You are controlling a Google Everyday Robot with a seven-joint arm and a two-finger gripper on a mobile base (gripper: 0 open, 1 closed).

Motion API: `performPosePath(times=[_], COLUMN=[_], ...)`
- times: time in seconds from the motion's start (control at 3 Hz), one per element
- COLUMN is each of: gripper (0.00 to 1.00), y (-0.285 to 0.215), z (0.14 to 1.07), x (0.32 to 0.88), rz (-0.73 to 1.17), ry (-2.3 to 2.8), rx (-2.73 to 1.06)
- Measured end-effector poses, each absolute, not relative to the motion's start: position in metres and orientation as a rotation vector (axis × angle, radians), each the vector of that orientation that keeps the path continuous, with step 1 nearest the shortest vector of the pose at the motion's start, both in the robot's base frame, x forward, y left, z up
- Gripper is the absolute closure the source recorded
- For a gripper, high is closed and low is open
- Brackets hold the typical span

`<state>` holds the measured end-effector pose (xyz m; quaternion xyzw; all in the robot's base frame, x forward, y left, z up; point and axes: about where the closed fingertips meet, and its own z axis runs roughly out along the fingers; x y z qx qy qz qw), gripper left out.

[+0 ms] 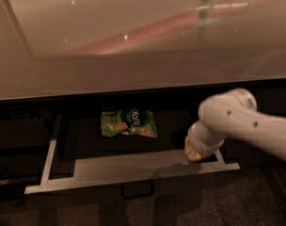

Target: Open top drawer

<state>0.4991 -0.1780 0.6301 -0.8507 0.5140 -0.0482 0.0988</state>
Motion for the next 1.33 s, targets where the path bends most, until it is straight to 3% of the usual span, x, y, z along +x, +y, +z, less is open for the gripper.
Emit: performPosePath(times=[0.67,1.33], gripper=[1.00,1.00], y=[-0.181,-0.159], z=[0.601,0.657], x=[0.466,0.465], rz=[-0.080,-0.248], ry=[1.524,1.492], rx=[-2.565,-2.569])
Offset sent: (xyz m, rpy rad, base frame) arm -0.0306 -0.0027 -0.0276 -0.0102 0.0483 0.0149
